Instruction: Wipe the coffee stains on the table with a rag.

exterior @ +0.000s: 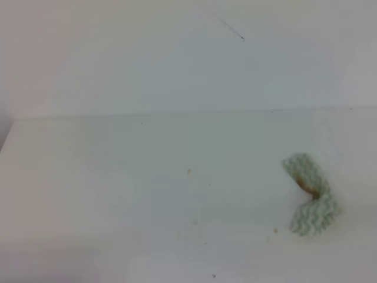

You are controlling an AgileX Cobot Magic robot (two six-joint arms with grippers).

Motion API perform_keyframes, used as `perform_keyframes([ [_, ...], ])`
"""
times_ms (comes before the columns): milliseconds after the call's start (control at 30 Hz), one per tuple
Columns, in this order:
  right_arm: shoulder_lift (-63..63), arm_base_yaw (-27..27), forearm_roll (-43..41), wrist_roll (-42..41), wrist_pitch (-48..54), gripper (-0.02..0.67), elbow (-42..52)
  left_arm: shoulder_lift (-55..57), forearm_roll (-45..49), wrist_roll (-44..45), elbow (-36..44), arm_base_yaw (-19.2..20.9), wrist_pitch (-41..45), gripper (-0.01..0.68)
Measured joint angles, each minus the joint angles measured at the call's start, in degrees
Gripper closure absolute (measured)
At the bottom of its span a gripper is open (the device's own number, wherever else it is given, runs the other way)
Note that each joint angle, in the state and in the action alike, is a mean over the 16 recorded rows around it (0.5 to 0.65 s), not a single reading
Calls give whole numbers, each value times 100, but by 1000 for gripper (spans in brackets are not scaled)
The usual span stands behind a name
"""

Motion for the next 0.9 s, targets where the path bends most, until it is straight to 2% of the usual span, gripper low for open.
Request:
perform_keyframes([
  [233,-563,-77,1,-85,125,648,623,0,0,0,0,0,0,675],
  [467,-799,-138,-168,38,948,647,1025,1,0,0,0,0,0,675],
  [700,-926,-199,-831,1037,1965,647,1107,1,0,0,0,0,0,675],
  [900,-924,-210,-1405,2023,2367,648,1108,0,0,0,0,0,0,675],
])
